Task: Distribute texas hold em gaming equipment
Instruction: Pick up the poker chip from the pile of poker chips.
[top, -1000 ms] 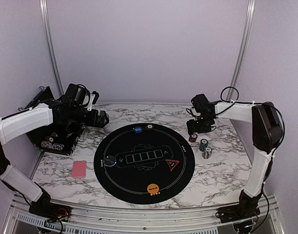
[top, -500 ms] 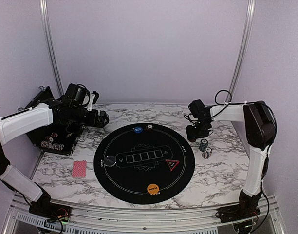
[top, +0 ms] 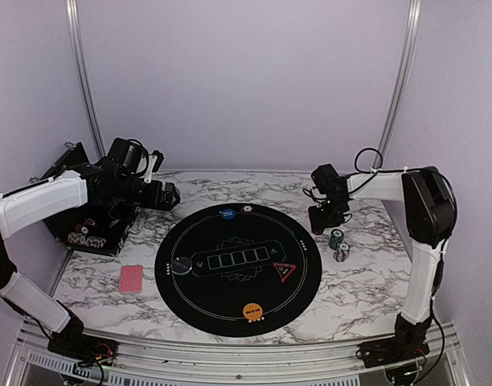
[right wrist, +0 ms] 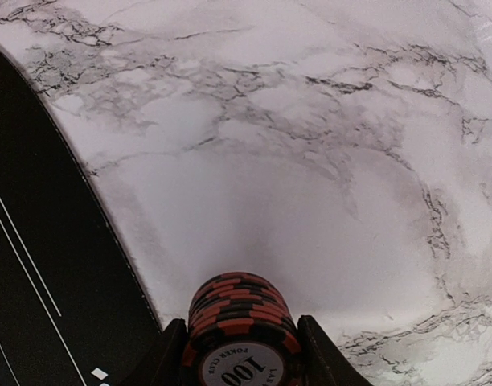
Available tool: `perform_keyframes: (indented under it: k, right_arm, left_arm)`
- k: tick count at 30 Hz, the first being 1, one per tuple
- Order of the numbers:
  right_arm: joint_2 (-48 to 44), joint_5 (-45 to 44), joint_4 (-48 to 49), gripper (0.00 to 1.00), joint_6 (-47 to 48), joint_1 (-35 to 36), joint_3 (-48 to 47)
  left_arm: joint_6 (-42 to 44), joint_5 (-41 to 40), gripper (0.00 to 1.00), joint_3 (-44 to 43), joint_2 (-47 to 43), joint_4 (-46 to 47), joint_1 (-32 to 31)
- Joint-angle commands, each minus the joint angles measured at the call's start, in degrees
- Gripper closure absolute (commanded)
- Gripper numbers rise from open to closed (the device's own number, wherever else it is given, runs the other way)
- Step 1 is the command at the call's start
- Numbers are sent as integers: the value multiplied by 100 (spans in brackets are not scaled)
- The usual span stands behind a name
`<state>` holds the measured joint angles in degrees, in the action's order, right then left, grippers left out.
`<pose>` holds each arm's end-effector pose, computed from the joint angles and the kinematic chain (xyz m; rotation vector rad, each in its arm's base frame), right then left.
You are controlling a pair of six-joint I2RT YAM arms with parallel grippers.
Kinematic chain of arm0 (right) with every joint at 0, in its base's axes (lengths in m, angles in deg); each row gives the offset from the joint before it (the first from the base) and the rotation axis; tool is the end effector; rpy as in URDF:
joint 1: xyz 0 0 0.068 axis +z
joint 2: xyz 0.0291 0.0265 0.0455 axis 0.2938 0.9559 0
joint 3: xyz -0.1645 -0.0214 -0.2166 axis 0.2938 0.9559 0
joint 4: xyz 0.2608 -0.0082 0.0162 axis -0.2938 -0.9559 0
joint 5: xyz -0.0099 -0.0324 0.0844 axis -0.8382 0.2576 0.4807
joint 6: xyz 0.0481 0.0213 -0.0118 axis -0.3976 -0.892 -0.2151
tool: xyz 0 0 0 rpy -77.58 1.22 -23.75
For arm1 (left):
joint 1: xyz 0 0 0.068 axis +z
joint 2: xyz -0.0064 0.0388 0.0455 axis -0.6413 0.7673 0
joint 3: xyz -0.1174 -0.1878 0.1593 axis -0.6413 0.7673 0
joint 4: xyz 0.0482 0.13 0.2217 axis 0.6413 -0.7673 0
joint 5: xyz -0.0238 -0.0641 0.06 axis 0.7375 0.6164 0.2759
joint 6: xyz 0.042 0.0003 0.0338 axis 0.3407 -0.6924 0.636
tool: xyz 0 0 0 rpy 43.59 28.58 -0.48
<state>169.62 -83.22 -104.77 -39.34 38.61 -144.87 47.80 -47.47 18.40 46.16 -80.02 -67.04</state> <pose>0.3788 0.1444 0.1616 -0.2150 2.7333 -0.0226 0.2904 -0.1497 0.2939 0.3205 2.2493 -0.3824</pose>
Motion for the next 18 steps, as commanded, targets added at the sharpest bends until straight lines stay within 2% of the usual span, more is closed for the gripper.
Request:
perform_keyframes:
  k: [1,11,18]
  right_arm:
    - [29,69,55,60,-82,-52,-201]
    - [-89,33,4,70,-125,-56,-222]
    - [-157,8,-66,72,-140,-12,-317]
  left_arm:
    - [17,65,1,-14,34,-71,26]
    - [15,70,1,-21,18,-61,23]
    - [15,67,1,-19,2,-61,26]
